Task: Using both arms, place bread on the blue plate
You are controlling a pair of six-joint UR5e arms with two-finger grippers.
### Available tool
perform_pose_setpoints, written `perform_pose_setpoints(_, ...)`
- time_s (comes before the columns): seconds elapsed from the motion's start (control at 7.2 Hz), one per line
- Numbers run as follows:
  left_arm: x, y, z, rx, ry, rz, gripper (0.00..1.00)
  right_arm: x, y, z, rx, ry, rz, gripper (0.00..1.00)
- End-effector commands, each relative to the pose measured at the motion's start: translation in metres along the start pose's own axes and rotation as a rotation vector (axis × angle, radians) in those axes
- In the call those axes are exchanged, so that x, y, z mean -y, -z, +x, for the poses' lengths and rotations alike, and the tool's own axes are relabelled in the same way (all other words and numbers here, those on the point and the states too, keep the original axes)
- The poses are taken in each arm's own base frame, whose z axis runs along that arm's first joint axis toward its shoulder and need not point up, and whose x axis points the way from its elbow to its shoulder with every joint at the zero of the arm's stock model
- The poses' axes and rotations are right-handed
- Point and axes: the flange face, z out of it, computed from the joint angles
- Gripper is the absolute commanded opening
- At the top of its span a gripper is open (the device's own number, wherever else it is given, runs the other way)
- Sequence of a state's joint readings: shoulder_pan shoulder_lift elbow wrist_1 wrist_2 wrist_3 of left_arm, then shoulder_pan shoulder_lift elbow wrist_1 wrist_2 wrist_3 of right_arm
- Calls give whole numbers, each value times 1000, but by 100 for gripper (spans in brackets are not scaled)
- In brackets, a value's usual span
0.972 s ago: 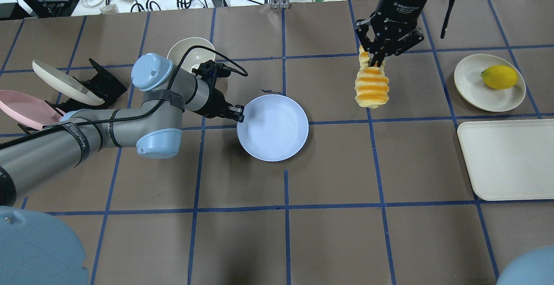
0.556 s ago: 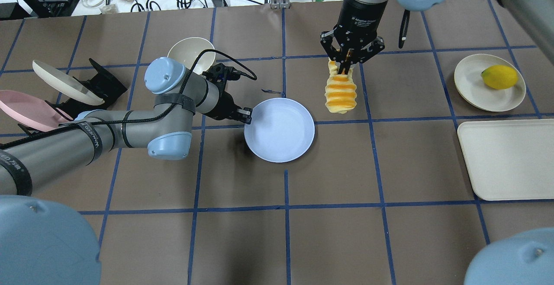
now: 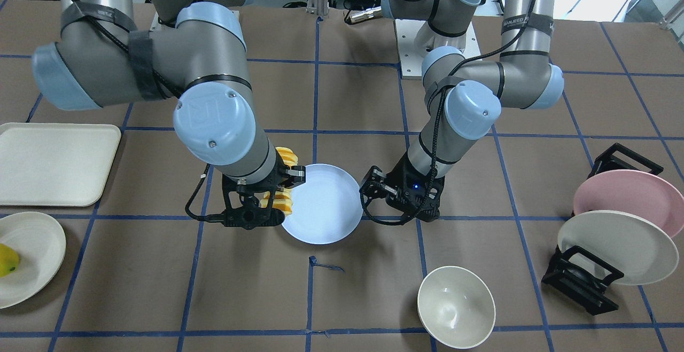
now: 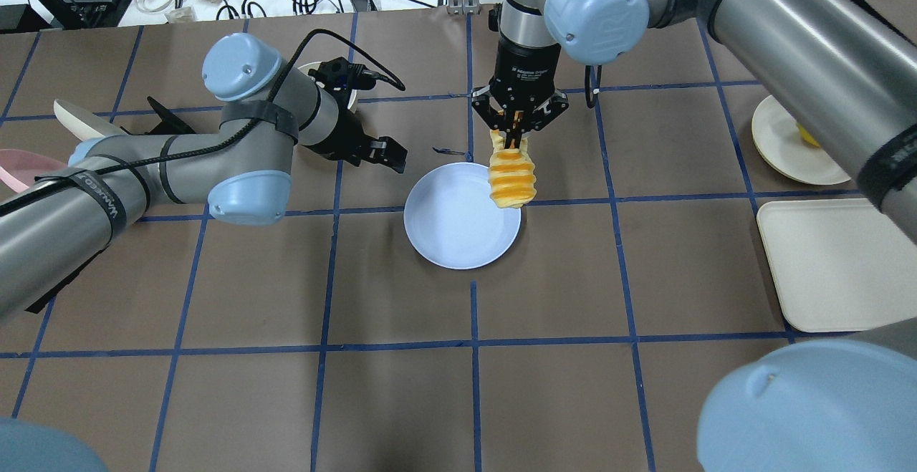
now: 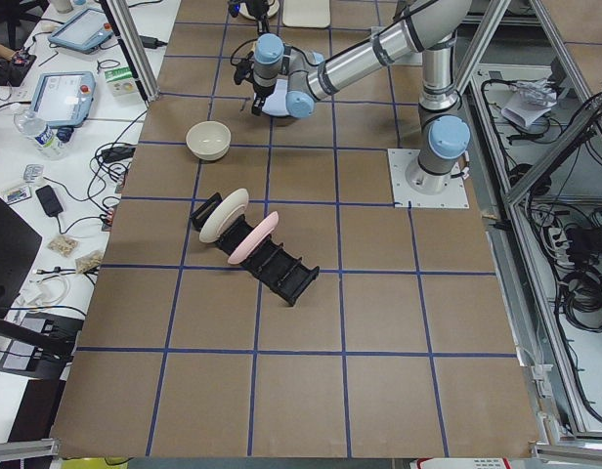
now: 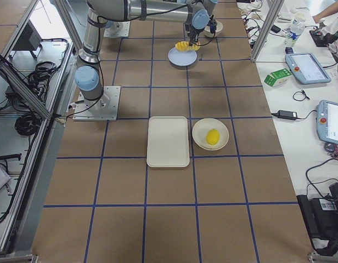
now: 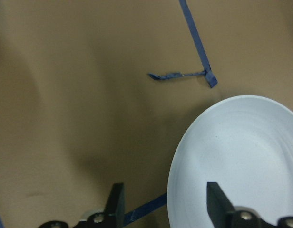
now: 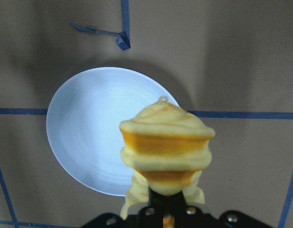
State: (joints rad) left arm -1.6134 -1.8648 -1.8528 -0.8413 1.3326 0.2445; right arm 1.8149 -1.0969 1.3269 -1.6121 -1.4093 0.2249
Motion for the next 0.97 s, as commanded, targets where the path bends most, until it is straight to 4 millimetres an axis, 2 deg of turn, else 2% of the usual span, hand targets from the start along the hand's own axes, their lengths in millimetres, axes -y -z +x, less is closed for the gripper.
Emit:
perform_pose_setpoints(0.0,2,95,8,111,28,-129,100,6,-37,-34,16,4,-8,0)
perform_pose_setpoints(0.14,-7,141,18,128,75,-226,100,3,-47,-47,11,18,-17,0)
perform_pose_setpoints(0.28,-11,186,28,129,123,-242,100,2,-59,-57,5,-10,-25,0)
perform_pose_setpoints(0.42,-12,214,35,139,151,-211,100,5,-72,-67,4,-15,-13,0)
perform_pose_setpoints(0.69,-9,224,36,156,307,-170,100,4,-98,-66,5,-8,-6,0)
perform_pose_setpoints(0.83,-7,223,35,163,304,-147,100,2,-119,-61,12,-7,14,0)
